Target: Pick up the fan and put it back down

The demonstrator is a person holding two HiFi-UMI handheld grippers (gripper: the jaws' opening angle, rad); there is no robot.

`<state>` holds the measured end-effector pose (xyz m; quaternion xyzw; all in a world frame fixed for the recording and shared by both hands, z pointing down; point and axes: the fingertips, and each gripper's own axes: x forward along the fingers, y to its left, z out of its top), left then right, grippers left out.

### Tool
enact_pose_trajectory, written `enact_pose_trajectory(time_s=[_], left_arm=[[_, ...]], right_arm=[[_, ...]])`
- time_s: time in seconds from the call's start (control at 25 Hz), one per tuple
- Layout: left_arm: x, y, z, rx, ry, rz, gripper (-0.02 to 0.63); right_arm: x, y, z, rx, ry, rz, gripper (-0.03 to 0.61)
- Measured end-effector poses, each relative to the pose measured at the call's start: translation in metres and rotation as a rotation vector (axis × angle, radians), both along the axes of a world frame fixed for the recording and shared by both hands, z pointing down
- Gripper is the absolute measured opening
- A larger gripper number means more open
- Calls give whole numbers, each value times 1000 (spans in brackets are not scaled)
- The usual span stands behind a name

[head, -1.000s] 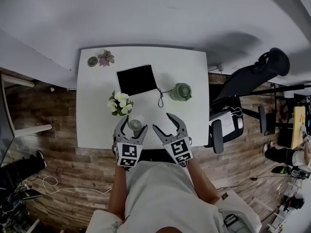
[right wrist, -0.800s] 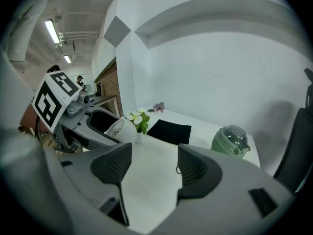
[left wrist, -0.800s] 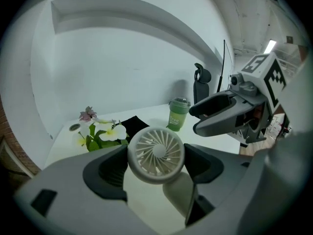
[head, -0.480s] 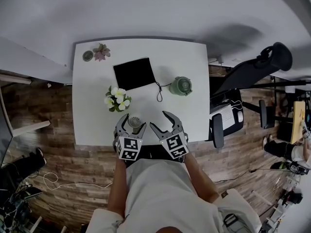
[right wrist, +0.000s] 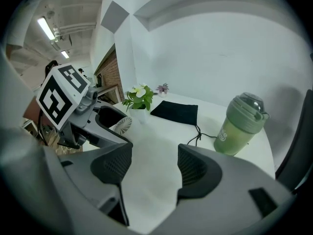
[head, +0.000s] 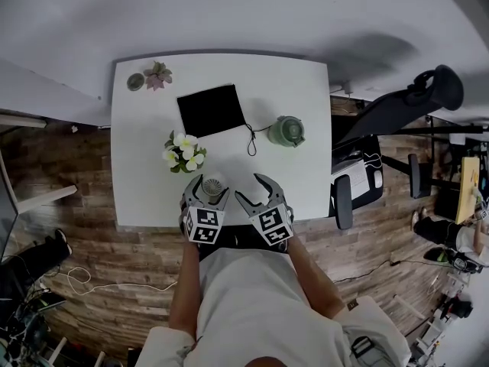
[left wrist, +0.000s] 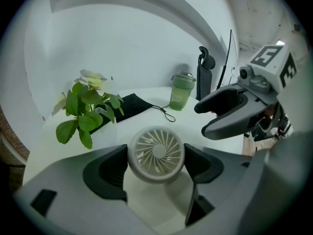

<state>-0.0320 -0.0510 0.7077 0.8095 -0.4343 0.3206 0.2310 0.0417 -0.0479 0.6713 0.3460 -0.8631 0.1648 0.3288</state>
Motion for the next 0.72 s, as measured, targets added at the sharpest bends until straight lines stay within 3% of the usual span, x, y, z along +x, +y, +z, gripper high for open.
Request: enact_pose_trajectory(time_s=[0.72], left_arm=[[-3,7,33,-59,-32,-25,360]], right_arm=[[4,4,24,-49,43,7,295]])
